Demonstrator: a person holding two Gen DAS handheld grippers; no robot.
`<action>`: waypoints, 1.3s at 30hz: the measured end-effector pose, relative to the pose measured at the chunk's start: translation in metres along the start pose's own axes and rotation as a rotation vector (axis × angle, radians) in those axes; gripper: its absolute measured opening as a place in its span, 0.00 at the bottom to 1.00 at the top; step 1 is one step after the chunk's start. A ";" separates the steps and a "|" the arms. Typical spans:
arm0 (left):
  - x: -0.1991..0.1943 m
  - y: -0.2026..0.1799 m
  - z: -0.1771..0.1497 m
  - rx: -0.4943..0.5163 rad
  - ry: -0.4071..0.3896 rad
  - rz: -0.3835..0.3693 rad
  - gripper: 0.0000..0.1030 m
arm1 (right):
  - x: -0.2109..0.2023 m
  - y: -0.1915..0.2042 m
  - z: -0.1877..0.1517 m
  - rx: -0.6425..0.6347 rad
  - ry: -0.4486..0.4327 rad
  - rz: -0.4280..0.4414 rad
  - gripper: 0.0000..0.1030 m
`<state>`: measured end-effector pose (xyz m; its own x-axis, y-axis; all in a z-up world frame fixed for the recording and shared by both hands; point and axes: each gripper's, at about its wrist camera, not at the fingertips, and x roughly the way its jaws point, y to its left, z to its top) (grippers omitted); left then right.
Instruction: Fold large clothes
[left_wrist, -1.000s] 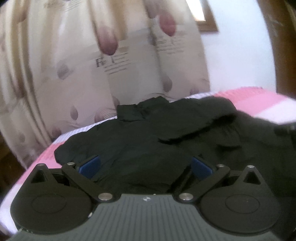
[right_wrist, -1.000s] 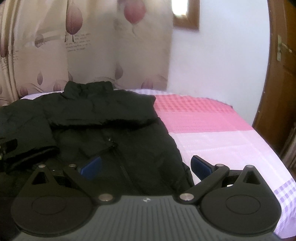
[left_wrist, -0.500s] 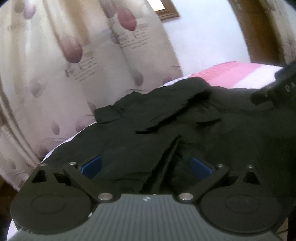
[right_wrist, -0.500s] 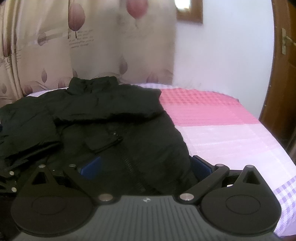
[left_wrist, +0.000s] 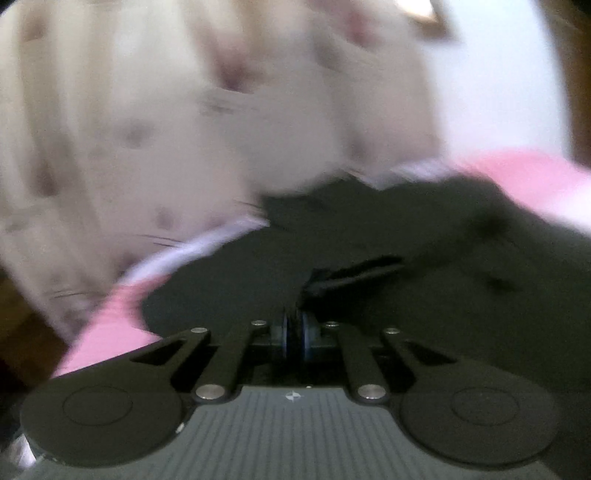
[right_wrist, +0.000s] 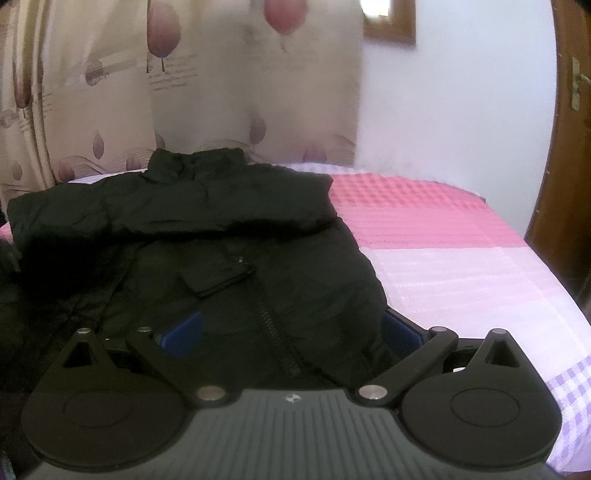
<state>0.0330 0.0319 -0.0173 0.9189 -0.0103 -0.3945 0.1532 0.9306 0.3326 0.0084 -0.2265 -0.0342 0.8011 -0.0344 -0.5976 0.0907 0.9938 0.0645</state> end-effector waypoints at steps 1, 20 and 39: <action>0.002 0.028 0.010 -0.055 -0.004 0.052 0.13 | 0.000 0.000 0.002 -0.003 -0.005 0.010 1.00; 0.058 0.254 -0.015 -0.450 0.055 0.475 0.88 | 0.052 0.108 0.058 -0.419 -0.126 0.324 1.00; 0.100 0.260 -0.078 -0.520 0.153 -0.106 0.02 | 0.094 0.142 0.051 -0.385 0.012 0.365 1.00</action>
<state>0.1366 0.3019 -0.0371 0.8389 -0.0962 -0.5358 0.0062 0.9859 -0.1673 0.1267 -0.0945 -0.0405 0.7333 0.3196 -0.6000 -0.4181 0.9080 -0.0273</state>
